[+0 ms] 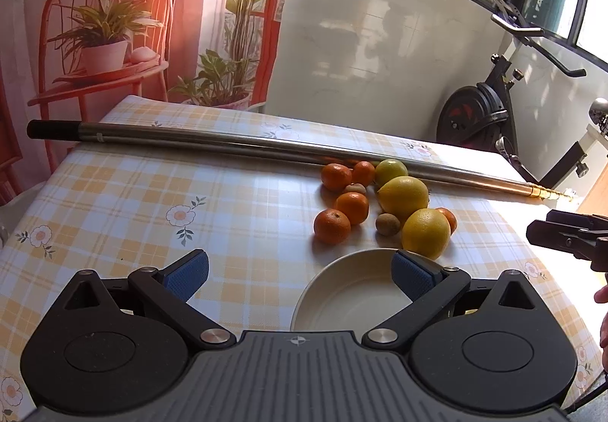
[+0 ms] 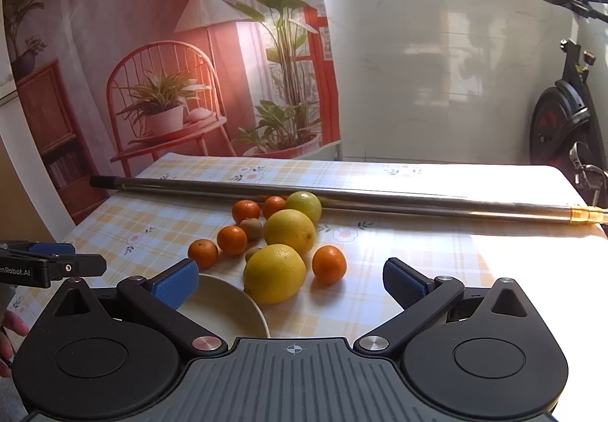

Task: Organize fruits
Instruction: 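Lift both tools away from the plate back toward the fruit pile, then grasp a second brown kiwi with the left tool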

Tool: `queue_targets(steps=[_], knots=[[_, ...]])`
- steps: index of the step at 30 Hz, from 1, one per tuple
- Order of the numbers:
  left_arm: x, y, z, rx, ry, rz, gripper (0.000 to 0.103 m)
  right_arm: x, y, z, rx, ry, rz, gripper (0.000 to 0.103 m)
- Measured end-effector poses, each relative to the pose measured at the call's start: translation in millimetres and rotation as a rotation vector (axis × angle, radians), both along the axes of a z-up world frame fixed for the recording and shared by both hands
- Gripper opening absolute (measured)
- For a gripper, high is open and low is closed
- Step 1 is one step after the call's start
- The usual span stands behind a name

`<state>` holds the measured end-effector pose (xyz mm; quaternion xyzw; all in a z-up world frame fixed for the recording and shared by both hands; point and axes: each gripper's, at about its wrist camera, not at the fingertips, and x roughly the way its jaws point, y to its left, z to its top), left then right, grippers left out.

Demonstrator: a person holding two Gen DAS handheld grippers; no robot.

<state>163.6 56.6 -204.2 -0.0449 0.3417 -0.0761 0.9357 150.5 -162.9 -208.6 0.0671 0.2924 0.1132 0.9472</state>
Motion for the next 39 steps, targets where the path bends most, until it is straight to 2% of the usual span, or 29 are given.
queue_targets(steps=[4,8,10,12,13,19,24,26,30,31,34,36,37,39], knots=[[7,-3,5,0.064,-0.027,-0.013,0.103,4,-3,2,0.010,0.000,-0.003,0.103],[21,1,13,0.016,-0.038,-0.034,0.103,10,-3,3,0.002,-0.006,-0.001,0.103],[25,-1,16,0.018,-0.075,-0.035,0.103,15,-4,4,-0.005,-0.010,0.000,0.103],[28,-6,19,0.059,-0.141,-0.027,0.103,19,-6,5,-0.012,-0.015,0.001,0.103],[31,-8,20,0.072,-0.145,-0.040,0.103,22,-6,5,-0.015,-0.016,0.001,0.103],[55,-14,15,0.062,-0.085,-0.075,0.103,40,-11,1,-0.017,-0.005,-0.003,0.103],[81,-28,6,0.199,0.005,-0.058,0.103,53,-15,-9,0.002,0.015,0.007,0.103],[88,-28,4,0.185,0.017,-0.072,0.103,58,-17,-12,0.020,0.023,0.002,0.103],[105,-20,0,0.098,0.021,-0.067,0.101,66,-24,-18,0.055,0.039,-0.015,0.103],[109,-20,-1,0.084,0.024,-0.072,0.099,68,-25,-19,0.055,0.042,-0.018,0.103],[125,-25,-6,0.060,0.052,-0.104,0.081,74,-26,-23,0.051,0.054,-0.021,0.103],[136,-32,-12,0.040,0.083,-0.115,0.079,76,-26,-24,0.049,0.058,-0.022,0.103],[141,-33,-14,0.023,0.099,-0.115,0.077,77,-26,-25,0.051,0.061,-0.022,0.103],[154,-34,-20,-0.039,0.146,-0.110,0.065,79,-26,-26,0.055,0.064,-0.022,0.103]])
